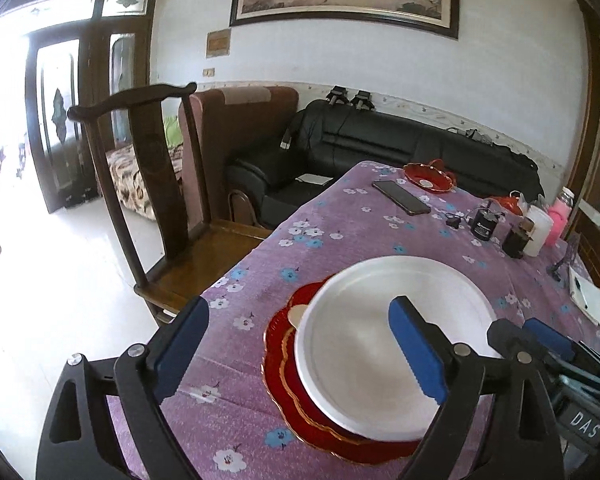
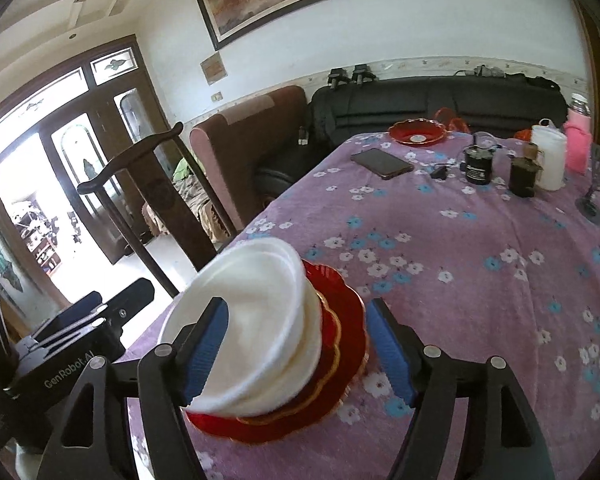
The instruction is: Organize plates and bowls
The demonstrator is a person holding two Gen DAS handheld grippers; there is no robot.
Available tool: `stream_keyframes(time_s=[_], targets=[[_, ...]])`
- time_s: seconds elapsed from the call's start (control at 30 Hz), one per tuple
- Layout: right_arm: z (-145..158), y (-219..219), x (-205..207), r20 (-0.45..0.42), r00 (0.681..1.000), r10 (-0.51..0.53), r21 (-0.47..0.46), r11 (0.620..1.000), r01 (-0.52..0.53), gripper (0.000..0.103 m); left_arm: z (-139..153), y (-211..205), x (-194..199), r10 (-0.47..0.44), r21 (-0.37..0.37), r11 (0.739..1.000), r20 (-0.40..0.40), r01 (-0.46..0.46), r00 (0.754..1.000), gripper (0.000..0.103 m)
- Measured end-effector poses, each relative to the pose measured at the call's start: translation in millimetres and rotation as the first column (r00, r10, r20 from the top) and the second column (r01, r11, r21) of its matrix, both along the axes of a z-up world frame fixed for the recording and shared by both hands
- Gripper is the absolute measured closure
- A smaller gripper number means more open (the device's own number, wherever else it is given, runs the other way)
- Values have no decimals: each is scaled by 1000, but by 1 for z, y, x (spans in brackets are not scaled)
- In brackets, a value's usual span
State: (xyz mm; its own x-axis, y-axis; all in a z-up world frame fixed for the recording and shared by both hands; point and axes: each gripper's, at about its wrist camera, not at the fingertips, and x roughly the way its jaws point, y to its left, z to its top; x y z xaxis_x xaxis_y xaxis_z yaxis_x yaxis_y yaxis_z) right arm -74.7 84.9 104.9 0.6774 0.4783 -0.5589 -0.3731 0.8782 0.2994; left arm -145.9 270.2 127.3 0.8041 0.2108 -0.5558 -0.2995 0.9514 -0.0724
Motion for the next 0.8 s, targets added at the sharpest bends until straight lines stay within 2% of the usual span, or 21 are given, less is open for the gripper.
stream_keyframes(time_s=[0.27,0.4,0.47,0.53,0.6,0.7,0.77,0.8], targets=[[-18,-38,-23,-12,998,-66,26,997,67,26,5,-37,-14,-49,64,997,8,48,999,10],[-26,-58,-28,-37,994,-101,52,993,103,25,12,-62,-22,-70,109,992,43,65,997,10],[-29,-67,-32,-39,992,-121,60,991,123,25,17,-75,-30,-67,138,989,85,54,994,10],[-30,-75,-35,-31,991,-133,64,989,135,25,22,-83,-37,-55,158,987,133,34,990,4],[-30,-80,-39,-21,991,-135,64,989,137,25,29,-92,-51,-38,169,986,221,0,975,0],[-30,-84,-46,6,991,-136,54,989,136,25,36,-101,-70,-17,171,984,354,-46,935,0],[-28,-86,-49,27,991,-130,44,991,129,24,42,-109,-73,5,190,978,383,-84,924,0],[-28,-86,-50,36,991,-127,40,991,125,24,44,-111,-70,1,195,978,371,-79,929,0]])
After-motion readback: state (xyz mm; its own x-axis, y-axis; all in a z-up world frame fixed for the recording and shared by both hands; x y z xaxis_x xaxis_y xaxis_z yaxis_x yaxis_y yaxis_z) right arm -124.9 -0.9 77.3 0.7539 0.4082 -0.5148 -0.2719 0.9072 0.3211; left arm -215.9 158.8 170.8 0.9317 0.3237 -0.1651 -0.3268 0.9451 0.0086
